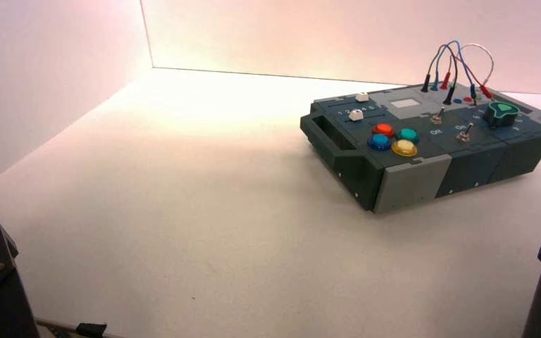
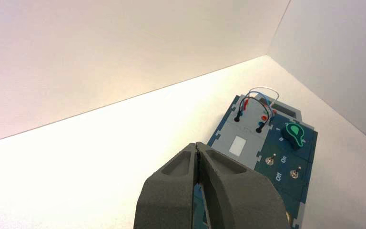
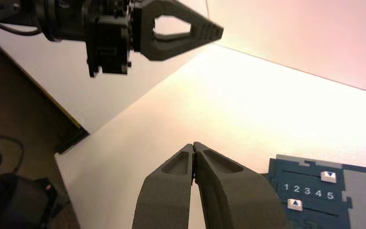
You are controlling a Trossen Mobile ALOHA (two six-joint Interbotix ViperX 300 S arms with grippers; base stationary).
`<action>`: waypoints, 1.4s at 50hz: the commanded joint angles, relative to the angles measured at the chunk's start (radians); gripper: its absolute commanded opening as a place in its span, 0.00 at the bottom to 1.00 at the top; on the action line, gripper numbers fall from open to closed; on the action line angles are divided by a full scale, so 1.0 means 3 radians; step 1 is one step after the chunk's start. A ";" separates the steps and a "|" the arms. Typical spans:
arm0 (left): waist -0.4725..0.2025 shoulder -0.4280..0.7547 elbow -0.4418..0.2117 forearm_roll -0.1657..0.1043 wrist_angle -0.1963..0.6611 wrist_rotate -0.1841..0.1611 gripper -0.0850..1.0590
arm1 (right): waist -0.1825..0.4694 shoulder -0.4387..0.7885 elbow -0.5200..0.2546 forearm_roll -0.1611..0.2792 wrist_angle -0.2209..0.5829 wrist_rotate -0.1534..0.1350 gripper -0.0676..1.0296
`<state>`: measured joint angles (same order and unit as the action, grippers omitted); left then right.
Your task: Move the bottom slider to position 4.
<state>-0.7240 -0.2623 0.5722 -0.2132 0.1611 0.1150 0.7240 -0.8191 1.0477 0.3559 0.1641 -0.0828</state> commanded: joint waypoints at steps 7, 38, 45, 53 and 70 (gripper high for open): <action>0.0005 -0.0123 -0.0005 0.0000 -0.0031 0.0005 0.05 | 0.0046 -0.0020 0.0041 0.0102 -0.0020 0.0010 0.04; 0.0005 -0.0082 -0.0005 0.0000 -0.0036 -0.0005 0.05 | 0.0184 -0.0159 0.0230 0.0230 -0.0031 0.0051 0.04; 0.0005 -0.0072 -0.0010 0.0000 -0.0056 -0.0005 0.05 | 0.0281 -0.0005 0.0245 0.0271 -0.0087 0.0066 0.04; 0.0005 -0.0072 -0.0005 0.0000 -0.0061 -0.0005 0.05 | 0.0291 0.0128 0.0281 0.0327 -0.0092 0.0072 0.04; 0.0005 -0.0072 -0.0005 0.0005 -0.0066 0.0005 0.05 | 0.0291 0.0368 0.0256 0.0327 -0.0189 0.0077 0.04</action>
<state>-0.7240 -0.2746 0.5921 -0.2132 0.1519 0.1150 0.8053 -0.7317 1.1474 0.4510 0.1289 -0.0629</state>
